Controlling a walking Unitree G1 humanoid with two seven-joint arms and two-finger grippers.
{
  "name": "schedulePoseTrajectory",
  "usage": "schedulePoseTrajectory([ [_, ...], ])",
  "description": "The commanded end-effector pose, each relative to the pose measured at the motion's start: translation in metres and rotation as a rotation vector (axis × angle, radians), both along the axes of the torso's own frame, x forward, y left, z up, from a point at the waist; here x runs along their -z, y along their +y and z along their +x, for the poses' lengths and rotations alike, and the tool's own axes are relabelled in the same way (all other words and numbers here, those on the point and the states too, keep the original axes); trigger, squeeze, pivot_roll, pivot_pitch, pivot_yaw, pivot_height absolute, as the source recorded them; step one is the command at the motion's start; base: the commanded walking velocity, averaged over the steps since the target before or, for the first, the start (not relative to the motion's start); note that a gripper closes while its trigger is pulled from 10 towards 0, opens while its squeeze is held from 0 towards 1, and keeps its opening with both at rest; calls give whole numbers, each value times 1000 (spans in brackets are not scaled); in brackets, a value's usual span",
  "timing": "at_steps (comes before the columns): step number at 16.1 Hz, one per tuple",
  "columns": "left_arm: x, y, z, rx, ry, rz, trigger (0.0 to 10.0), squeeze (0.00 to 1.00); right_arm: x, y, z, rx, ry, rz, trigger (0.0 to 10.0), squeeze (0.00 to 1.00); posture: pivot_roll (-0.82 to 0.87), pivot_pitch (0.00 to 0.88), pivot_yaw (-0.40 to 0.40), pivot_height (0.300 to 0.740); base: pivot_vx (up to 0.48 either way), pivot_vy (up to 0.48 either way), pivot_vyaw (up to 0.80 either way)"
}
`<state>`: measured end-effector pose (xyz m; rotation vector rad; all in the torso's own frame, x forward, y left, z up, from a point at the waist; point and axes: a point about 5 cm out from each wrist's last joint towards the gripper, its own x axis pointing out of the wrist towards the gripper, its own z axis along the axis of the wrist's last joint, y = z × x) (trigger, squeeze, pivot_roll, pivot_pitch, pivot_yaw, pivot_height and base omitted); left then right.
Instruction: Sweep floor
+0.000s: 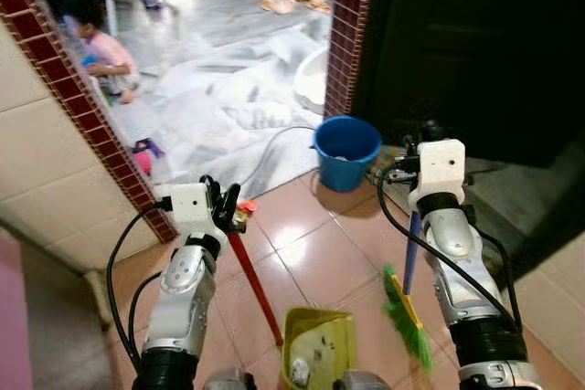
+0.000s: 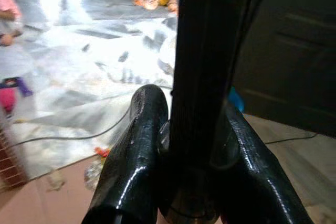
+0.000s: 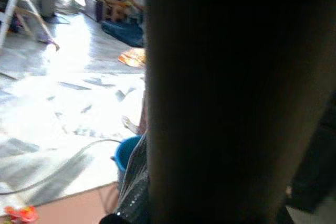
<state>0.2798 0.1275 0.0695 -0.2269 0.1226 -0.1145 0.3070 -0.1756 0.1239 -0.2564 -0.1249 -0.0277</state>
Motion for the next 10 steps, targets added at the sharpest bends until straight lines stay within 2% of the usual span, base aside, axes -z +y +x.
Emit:
schedulePoseTrajectory([
  [1, -35, 3, 10, -49, -151, -39, 10000, 0, -6, 5, 2, -21, -26, -20, 10000, 0, -62, 0, 55, 740, 0, 0, 0],
  [3, -51, 4, 16, -70, -205, -62, 10000, 0, -1, 2, 1, -9, -8, -31, 10000, 0, -62, 0, 55, 740, 154, 0, 0],
  [6, -74, 4, 24, -84, -263, -123, 10000, 0, 13, -3, -2, 5, 50, -67, 10000, 0, -61, 0, 56, 740, 432, 0, 0],
  [10, -95, -1, 29, -79, -307, -205, 10000, 0, 24, -5, -5, 5, 96, -83, 10000, 0, -66, 0, 58, 740, 480, 0, -800],
])
